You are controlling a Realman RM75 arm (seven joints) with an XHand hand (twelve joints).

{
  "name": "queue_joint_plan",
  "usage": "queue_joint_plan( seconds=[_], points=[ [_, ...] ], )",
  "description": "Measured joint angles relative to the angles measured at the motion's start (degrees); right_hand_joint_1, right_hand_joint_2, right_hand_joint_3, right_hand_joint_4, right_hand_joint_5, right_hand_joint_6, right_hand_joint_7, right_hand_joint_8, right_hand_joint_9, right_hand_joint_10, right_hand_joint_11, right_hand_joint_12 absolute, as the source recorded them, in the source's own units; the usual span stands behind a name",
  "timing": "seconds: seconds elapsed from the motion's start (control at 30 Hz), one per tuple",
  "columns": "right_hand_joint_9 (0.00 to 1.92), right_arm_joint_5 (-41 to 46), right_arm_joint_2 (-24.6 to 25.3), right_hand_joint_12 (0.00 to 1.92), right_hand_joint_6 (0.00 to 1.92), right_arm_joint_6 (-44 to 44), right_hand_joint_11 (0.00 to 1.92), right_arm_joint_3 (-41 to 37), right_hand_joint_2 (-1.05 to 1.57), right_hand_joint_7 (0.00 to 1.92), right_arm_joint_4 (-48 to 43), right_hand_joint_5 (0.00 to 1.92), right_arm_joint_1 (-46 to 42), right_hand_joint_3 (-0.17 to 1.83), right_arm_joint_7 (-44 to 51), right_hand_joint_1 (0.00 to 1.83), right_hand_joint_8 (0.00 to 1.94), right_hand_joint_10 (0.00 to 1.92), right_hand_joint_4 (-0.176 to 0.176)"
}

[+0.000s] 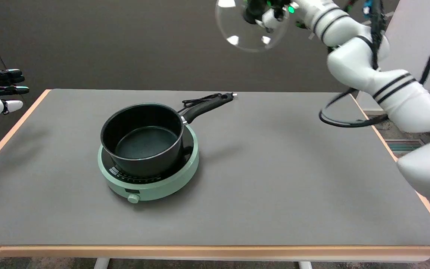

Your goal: Place the pot lid onto the table.

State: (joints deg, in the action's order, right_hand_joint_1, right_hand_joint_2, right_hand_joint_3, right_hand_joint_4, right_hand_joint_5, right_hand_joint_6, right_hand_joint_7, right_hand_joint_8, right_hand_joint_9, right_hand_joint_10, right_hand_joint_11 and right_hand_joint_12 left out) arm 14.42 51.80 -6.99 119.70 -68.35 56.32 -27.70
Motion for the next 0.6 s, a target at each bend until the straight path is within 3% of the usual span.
queue_joint_plan(
  seconds=[0.37, 0.6],
  points=[
    [0.88, -2.1, -3.3, 1.03, 1.26, -0.9, 0.77, -12.4, 0.75, 0.97, 1.4, 0.73, -12.8, 0.75, 0.1, 1.38, 1.25, 1.43, 0.176],
    [0.88, -2.6, -4.9, 1.03, 1.26, -1.6, 0.77, -16.4, 0.75, 0.97, -0.1, 0.73, -20.7, 0.74, -0.1, 1.38, 1.25, 1.43, 0.176]
  ],
)
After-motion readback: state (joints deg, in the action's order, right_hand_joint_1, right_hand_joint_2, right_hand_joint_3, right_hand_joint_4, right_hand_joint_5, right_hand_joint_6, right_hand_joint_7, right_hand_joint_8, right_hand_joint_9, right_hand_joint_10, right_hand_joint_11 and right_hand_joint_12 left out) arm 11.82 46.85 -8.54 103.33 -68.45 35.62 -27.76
